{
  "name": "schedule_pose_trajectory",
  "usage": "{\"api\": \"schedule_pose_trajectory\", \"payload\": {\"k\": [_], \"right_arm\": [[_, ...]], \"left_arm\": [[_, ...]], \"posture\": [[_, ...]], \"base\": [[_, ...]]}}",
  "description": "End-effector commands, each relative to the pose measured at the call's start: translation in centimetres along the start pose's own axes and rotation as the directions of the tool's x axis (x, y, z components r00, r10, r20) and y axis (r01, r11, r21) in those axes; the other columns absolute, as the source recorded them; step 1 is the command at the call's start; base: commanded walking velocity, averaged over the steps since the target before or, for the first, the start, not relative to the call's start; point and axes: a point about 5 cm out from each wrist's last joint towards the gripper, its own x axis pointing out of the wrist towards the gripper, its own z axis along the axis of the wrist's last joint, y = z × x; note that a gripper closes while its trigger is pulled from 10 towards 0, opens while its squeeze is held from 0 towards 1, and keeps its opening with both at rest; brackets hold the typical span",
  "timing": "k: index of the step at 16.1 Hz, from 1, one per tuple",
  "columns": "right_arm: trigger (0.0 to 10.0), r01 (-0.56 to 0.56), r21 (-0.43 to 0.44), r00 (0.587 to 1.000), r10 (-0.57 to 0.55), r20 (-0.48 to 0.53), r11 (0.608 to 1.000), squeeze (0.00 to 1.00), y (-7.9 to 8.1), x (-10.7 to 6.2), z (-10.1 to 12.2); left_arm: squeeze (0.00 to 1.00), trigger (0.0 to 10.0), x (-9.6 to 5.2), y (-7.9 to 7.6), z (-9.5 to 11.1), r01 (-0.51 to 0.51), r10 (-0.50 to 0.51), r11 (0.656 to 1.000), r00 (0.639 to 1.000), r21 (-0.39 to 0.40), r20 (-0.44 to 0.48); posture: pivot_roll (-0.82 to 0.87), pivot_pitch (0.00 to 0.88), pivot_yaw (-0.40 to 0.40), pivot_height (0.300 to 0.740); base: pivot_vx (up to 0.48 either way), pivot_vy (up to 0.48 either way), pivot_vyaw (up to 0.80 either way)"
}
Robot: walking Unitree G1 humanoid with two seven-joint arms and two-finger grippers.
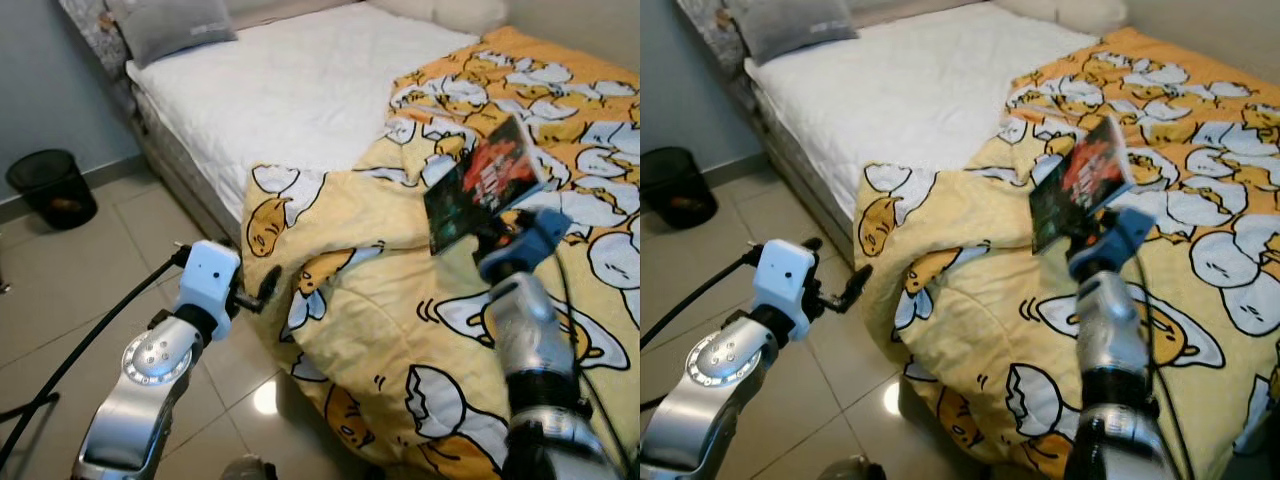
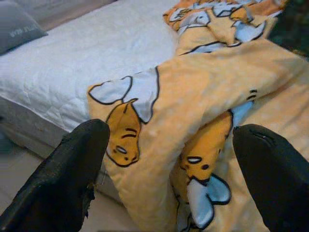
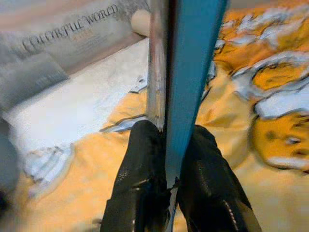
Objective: Clean up the room
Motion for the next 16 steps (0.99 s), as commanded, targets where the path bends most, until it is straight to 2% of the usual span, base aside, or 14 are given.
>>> {"api": "schedule_pose_trajectory", "payload": {"k": [1,3,4,5,9,10,13,14,15,16], "right_arm": [[10.0,-0.055,-0.133,0.994,0.067,0.087,0.990,0.00,2.4,-0.5,1.3],[10.0,-0.094,-0.204,0.989,0.115,0.095,0.974,0.00,3.8,-1.3,1.3],[10.0,-0.077,-0.204,0.994,0.091,0.057,0.976,0.00,3.7,-1.5,0.9],[10.0,-0.039,-0.202,0.999,0.040,0.001,0.979,0.00,3.2,-1.7,0.3],[10.0,-0.037,-0.203,0.999,0.029,-0.040,0.978,0.00,4.0,-2.3,-0.2],[10.0,-0.033,-0.229,0.999,0.022,-0.050,0.973,0.00,4.2,-2.6,-0.3],[10.0,-0.006,-0.229,0.998,-0.009,-0.063,0.973,0.00,3.8,-2.4,0.1],[10.0,0.021,-0.216,0.997,-0.036,-0.067,0.976,0.00,3.5,-2.3,0.0],[10.0,0.023,-0.214,0.997,-0.038,-0.068,0.976,0.00,3.5,-2.3,0.0],[10.0,0.024,-0.208,0.996,-0.041,-0.079,0.978,0.00,3.8,-2.3,-0.1]], "left_arm": [[0.95,10.0,0.1,0.2,-0.1,-0.049,0.049,0.999,0.999,0.007,0.005],[0.94,10.0,0.2,0.1,0.0,-0.073,0.073,0.997,0.997,0.000,0.014],[0.88,10.0,0.3,-0.1,0.0,-0.071,0.071,0.997,0.997,0.003,0.017],[0.87,10.0,0.7,-0.5,0.3,-0.054,0.053,0.998,0.998,0.026,0.023],[0.85,10.0,1.5,0.0,0.3,-0.123,0.123,0.992,0.992,0.012,0.016],[0.75,10.0,1.6,0.0,0.2,-0.138,0.138,0.990,0.990,-0.020,0.012],[0.58,10.0,1.9,0.0,0.7,-0.151,0.154,0.986,0.987,-0.071,0.045],[0.09,10.0,2.1,0.0,0.9,-0.147,0.151,0.987,0.987,-0.064,0.055],[0.09,10.0,2.1,-0.1,0.9,-0.144,0.147,0.988,0.988,-0.056,0.055],[0.02,10.0,2.1,-0.1,1.0,-0.137,0.139,0.990,0.989,-0.043,0.053]], "posture": [[-0.02,0.000,0.012,0.740],[-0.02,0.000,0.022,0.740],[0.00,0.000,0.020,0.740],[0.01,0.000,0.011,0.740],[0.01,0.000,0.015,0.740],[0.00,0.000,0.018,0.740],[-0.01,0.000,0.022,0.740],[0.00,0.000,0.025,0.740],[0.00,0.000,0.025,0.740],[0.02,0.000,0.016,0.740]], "base": [[0.000,0.000,0.00],[0.000,0.000,0.00],[0.000,0.000,-0.65],[0.000,0.000,-0.80],[0.000,0.000,-0.80],[0.000,0.000,-0.80],[0.000,0.000,-0.80],[0.000,0.000,-0.80],[0.000,0.000,-0.80],[0.000,0.000,-0.80]]}}
